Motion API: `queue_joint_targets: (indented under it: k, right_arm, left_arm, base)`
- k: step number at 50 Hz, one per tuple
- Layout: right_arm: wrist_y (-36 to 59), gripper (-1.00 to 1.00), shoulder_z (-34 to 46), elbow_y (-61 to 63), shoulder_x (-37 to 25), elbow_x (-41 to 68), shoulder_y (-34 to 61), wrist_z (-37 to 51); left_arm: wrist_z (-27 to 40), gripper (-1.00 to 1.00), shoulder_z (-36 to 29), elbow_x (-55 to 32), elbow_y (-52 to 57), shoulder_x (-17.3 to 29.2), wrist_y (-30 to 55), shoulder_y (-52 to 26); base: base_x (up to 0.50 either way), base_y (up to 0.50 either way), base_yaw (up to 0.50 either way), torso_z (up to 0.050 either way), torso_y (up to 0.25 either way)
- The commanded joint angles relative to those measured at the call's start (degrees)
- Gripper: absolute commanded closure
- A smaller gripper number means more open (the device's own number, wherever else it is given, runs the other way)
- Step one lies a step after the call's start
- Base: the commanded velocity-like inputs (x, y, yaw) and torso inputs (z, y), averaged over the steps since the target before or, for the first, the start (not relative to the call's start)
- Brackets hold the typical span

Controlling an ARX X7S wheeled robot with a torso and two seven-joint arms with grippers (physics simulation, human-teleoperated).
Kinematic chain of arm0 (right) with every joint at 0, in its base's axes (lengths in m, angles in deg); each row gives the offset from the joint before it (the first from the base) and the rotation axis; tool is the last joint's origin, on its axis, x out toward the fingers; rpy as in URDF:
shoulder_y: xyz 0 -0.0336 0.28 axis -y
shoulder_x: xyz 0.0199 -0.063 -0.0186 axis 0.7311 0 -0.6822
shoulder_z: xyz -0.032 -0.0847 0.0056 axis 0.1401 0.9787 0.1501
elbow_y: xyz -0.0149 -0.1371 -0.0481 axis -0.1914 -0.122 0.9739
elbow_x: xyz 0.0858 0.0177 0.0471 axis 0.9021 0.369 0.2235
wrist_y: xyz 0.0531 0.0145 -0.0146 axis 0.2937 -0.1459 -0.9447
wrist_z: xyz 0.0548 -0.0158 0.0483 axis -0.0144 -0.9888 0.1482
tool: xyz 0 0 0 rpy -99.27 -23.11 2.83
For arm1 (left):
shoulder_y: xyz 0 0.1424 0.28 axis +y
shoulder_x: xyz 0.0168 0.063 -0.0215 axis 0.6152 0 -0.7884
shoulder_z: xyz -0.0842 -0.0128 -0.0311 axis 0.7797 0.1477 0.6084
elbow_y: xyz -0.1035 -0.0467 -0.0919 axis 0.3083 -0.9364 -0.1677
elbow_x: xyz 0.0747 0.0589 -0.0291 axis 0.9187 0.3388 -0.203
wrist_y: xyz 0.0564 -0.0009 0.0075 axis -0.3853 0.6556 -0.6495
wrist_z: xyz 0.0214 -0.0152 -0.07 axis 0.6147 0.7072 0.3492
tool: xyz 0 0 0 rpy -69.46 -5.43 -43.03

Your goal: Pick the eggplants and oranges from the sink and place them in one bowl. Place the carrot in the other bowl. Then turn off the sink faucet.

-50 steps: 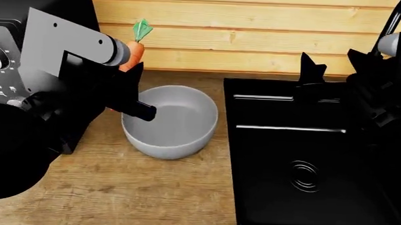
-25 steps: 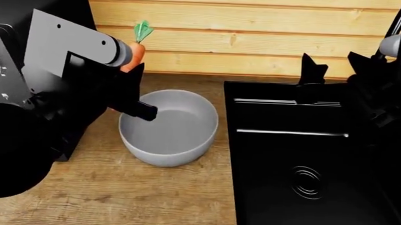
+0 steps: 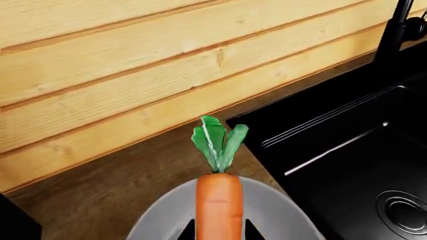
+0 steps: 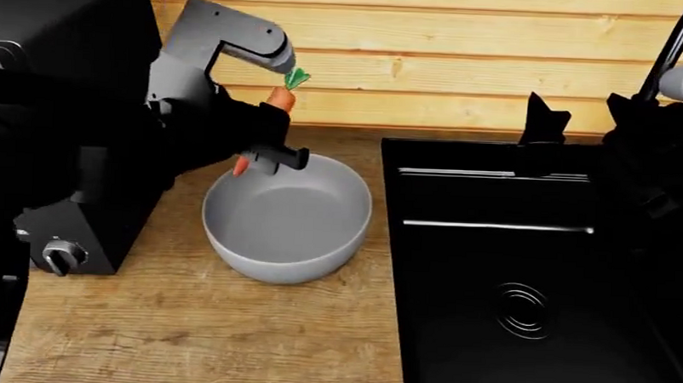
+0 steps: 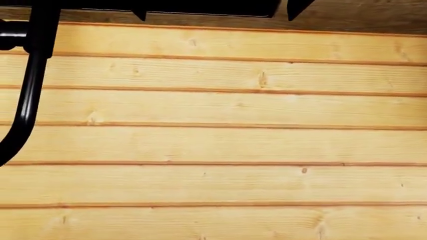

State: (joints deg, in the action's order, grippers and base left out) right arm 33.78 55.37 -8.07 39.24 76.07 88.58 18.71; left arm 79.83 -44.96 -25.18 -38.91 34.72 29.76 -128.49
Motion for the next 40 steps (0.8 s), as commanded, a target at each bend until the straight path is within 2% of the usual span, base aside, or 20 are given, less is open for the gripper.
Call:
queue_joint_targets:
  k: [1, 4, 9, 13, 31, 40]
  right_arm:
    - [-1.1, -1.00, 0.1, -0.5, 0.1, -1.1, -1.3, 0.1]
    - [-0.9, -1.00, 0.1, -0.5, 0.1, -0.9, -1.7, 0.1]
    - [-0.8, -1.00, 0.1, -0.6, -0.1, -0.8, -2.0, 0.1]
    - [-0.9, -1.00, 0.3, -0.8, 0.0, -0.8, -1.8, 0.0]
    - [-0.1, -1.00, 0.7, -0.9, -0.4, -0.3, -1.5, 0.5]
    - [-0.8, -1.00, 0.7, -1.4, -0.4, -0.7, -2.2, 0.0]
  left_arm:
    - [-4.9, 1.00, -5.4, 2.3, -11.5, -2.9, 1.8, -2.6]
    - [-6.8, 1.00, -6.3, 1.0, -13.8, -3.6, 3.1, -2.0]
    - [-11.2, 1.00, -10.2, 5.5, -17.0, -4.1, 0.5, -3.4]
    - [-12.2, 1.00, -10.8, 6.3, -18.8, -4.6, -0.9, -2.8]
    - [-13.3, 1.00, -12.4, 7.9, -19.3, -3.6, -4.3, 1.8]
    - [-14.2, 1.00, -12.8, 8.7, -21.3, -4.7, -5.9, 1.2]
  base:
    - [0.00, 0.00, 0.00, 0.000, 0.000]
    - [0.00, 0.00, 0.00, 0.000, 0.000]
    - [0.00, 0.00, 0.00, 0.000, 0.000]
    - [0.00, 0.00, 0.00, 0.000, 0.000]
    - [0.00, 0.00, 0.00, 0.000, 0.000]
    - [0.00, 0.00, 0.00, 0.000, 0.000]
